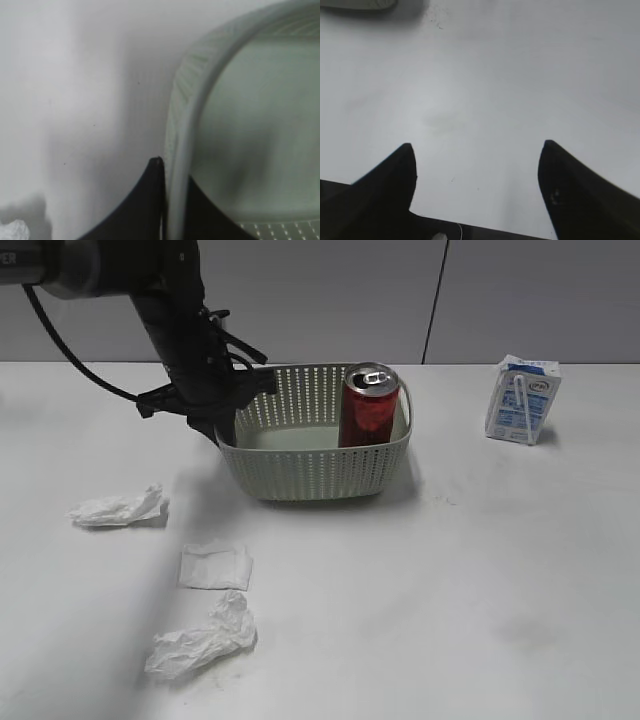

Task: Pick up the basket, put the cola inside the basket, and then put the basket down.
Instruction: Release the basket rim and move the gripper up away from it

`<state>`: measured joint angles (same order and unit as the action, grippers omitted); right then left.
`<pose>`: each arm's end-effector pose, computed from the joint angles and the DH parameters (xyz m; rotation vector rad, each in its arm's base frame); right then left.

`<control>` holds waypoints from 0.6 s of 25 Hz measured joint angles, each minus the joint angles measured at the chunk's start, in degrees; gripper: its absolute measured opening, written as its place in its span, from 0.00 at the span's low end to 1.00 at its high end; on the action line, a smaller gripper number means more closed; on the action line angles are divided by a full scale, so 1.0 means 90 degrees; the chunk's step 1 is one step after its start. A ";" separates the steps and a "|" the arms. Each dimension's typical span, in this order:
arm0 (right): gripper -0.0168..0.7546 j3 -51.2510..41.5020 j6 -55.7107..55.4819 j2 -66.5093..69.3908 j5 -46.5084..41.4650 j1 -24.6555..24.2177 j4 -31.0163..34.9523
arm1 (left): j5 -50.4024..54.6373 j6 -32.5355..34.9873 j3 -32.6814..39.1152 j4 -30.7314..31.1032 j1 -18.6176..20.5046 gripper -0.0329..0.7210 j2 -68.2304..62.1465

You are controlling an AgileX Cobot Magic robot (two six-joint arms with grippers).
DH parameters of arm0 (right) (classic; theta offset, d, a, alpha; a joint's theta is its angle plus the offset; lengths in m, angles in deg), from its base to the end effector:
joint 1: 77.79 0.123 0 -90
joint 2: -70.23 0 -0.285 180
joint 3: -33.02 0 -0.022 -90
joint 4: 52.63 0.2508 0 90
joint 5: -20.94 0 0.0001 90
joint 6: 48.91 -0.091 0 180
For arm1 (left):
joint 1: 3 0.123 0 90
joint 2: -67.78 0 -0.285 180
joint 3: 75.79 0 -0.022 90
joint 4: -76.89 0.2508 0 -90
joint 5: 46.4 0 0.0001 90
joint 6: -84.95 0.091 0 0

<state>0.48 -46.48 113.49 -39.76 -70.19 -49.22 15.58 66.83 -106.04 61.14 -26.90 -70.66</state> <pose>0.0913 0.0169 0.3352 -0.1984 2.3752 0.1185 0.4252 -0.2123 0.1679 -0.0121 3.0395 -0.4554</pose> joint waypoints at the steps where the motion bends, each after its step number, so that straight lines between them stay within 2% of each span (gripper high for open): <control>1: 0.76 -0.0151 0.0000 -0.0348 0.0108 0.0000 0.0000 | 0.0006 0.0000 0.0000 0.0020 -0.0015 0.04 -0.0050; 5: 0.76 -0.0764 0.0000 -0.1462 0.0456 0.0000 0.0000 | -0.0041 0.0006 0.0000 0.0155 -0.0114 0.04 -0.0073; 7: 0.76 -0.1046 0.0000 -0.1874 0.0537 0.0000 0.0000 | -0.0108 0.0045 0.0000 0.0186 -0.0163 0.09 -0.0073; 9: 0.76 -0.1299 0.0000 -0.2236 0.0595 0.0000 0.0000 | -0.0160 0.0045 0.0000 0.0159 -0.0201 0.22 -0.0086; 14: 0.76 -0.1941 0.0000 -0.3015 0.0712 0.0000 0.0000 | -0.0060 0.0149 0.0000 0.0112 -0.0229 0.78 -0.0086; 15: 0.76 -0.2057 0.0000 -0.3150 0.0718 0.0000 0.0000 | 0.0027 0.0189 0.0000 0.0112 -0.0215 0.84 -0.0086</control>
<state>-18.03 -46.48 85.14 -33.30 -70.19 -49.22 15.82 68.53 -106.04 62.16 -28.84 -71.43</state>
